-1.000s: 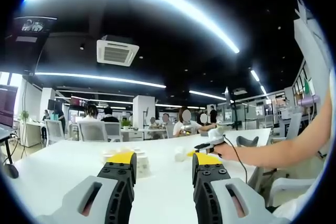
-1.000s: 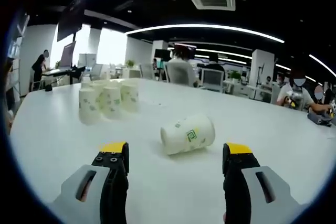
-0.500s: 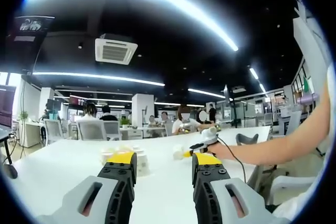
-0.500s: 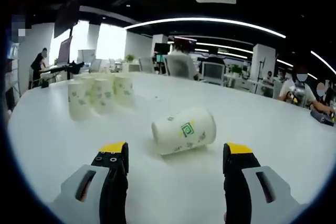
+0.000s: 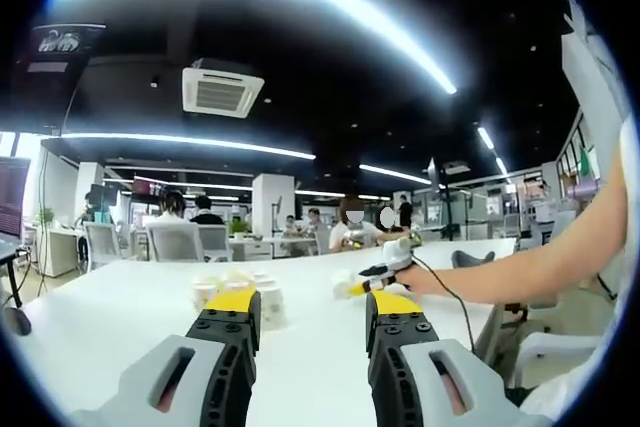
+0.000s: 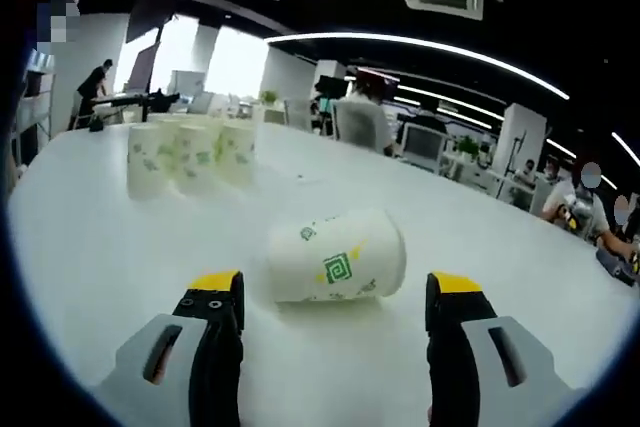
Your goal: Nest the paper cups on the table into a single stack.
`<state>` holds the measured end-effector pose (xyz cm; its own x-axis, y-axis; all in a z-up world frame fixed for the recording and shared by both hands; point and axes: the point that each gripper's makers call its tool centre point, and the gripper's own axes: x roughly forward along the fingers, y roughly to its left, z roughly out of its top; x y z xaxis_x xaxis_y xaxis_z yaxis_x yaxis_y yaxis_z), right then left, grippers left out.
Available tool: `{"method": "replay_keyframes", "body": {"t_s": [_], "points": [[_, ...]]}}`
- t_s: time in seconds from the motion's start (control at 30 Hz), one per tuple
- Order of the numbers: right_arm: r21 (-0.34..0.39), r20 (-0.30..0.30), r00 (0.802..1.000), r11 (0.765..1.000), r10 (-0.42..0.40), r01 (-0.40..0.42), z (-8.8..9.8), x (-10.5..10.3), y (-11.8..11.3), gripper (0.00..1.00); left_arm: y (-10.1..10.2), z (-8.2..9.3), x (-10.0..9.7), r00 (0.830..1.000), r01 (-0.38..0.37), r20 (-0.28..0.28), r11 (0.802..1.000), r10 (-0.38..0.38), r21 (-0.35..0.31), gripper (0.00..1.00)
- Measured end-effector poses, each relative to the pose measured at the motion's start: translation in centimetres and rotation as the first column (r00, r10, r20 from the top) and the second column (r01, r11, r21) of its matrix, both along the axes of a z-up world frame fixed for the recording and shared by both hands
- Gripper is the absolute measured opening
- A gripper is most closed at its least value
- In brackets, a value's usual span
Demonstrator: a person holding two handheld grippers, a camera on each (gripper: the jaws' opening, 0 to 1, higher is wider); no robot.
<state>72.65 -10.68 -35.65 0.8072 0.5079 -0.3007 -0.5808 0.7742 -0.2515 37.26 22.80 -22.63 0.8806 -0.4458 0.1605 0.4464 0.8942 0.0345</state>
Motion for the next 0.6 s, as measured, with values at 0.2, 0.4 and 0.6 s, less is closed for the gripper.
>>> {"method": "replay_keyframes", "body": {"t_s": [0.2,0.4,0.6], "points": [[-0.033,0.008,1.000,0.999,0.025,-0.025,0.42,0.87,-0.16,0.75,-0.09,-0.32,0.34,1.000,0.001,-0.008,1.000,-0.001,-0.001,0.45],[-0.048,0.004,0.999,0.998,0.036,-0.036,-0.24,0.48,-0.17,0.75,0.10,-0.34,0.44,1.000,0.000,-0.008,1.000,0.000,-0.004,0.45],[-0.046,0.008,0.999,0.998,0.033,-0.033,-0.56,0.40,-0.31,0.73,0.32,-0.37,0.42,1.000,-0.006,-0.009,1.000,0.006,-0.005,0.45]]}}
